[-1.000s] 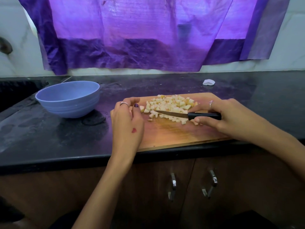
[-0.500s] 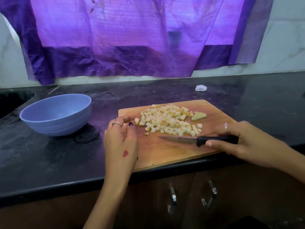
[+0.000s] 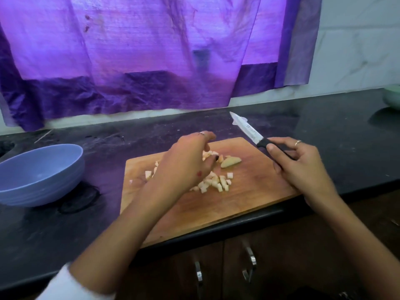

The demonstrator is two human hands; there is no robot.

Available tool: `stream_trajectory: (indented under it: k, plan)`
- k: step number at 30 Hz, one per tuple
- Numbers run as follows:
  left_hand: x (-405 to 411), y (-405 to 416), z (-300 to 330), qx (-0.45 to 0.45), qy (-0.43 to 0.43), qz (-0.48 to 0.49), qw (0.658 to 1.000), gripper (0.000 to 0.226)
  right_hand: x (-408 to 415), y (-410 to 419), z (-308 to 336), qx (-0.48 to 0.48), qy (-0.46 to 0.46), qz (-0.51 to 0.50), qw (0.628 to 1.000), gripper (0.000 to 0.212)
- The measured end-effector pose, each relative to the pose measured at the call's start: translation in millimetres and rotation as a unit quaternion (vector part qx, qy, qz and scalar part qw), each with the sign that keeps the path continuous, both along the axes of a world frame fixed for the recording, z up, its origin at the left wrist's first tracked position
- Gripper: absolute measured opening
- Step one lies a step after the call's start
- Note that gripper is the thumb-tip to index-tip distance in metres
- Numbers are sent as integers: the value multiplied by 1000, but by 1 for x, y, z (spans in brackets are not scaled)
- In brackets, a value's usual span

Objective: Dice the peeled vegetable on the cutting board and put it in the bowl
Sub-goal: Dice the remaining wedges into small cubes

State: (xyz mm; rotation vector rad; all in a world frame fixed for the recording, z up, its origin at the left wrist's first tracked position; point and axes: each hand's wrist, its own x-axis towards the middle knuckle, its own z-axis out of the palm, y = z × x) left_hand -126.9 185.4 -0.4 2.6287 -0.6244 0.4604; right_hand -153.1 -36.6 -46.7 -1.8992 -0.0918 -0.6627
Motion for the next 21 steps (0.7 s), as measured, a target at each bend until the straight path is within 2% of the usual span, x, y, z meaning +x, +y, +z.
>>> stream_trajectory:
  k: [3, 5, 8, 12, 16, 21]
  plan:
    - [25, -22, 4, 107, 7, -28, 994, 36, 10, -3, -10, 29, -3, -55, 998, 9]
    - [35, -31, 1, 176, -18, -50, 983, 30, 12, -4, -13, 42, 0, -65, 997, 10]
    - [43, -37, -8, 209, -46, -64, 975, 24, 12, -5, -15, 64, 0, -62, 996, 11]
    - [47, -45, -16, 201, -53, -75, 975, 15, 10, -4, -17, 92, -8, -46, 995, 11]
    - [33, -45, -13, 189, -104, -83, 973, 14, 9, -3, -19, 86, -17, -43, 995, 11]
    - [-7, 9, -11, 65, -160, -52, 984, 17, 7, -4, -19, 104, -13, -29, 994, 10]
